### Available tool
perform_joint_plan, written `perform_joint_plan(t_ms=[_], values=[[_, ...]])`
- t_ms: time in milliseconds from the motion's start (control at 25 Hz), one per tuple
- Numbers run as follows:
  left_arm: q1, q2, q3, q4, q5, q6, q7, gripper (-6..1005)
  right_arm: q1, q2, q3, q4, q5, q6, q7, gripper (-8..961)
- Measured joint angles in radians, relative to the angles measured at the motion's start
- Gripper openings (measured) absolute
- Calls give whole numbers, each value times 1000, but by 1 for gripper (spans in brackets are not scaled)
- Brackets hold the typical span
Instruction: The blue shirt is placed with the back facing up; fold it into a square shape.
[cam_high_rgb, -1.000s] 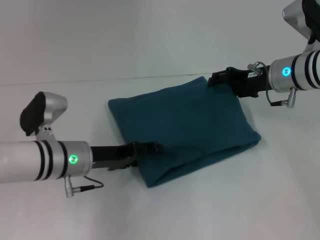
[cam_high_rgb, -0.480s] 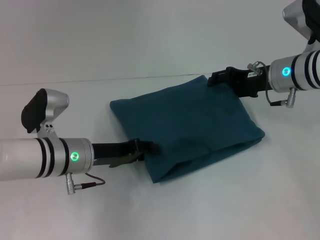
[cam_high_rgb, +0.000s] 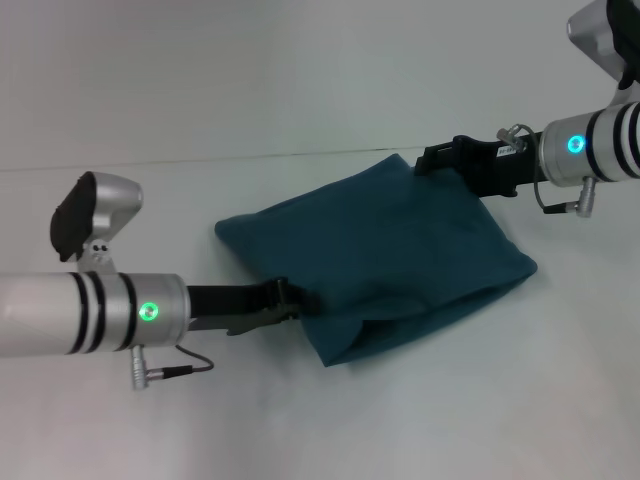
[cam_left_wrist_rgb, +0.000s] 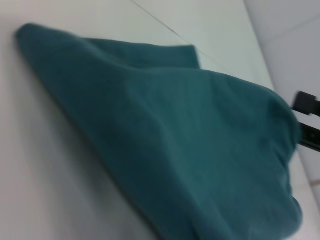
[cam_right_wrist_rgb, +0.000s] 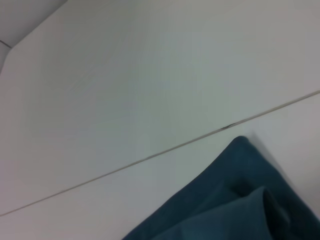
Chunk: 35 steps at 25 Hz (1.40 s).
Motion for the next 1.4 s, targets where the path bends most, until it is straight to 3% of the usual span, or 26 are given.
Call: perform_joint_plan(t_ms=[80,200,360,560,720,1160,1400], values=[[25,3,-3,36,0,57,-2,134,-8,-2,0,-17,0,-20,0,655],[74,12,-6,98,0,150,-11,130,-21,-4,0,-40,1,-43,0,655],[125,52,-38,134,11,264,-16,124,-32,-10,0,-47,1,-68,0,655],[138,94,-130,137,121,304,-16,119,-36,-10,-2,-56,1,-96,0,656],[121,110,-193,138,241,297,-15,119,-36,-11,-4,-69,1,-123,0,655],[113,115,-203,158,309,258,-14,118,-36,-9,-6,-77,1,-137,0,656],[144,112,-215,237,319,286,-75,281,-36,-7,-6,-80,1,-137,0,656]])
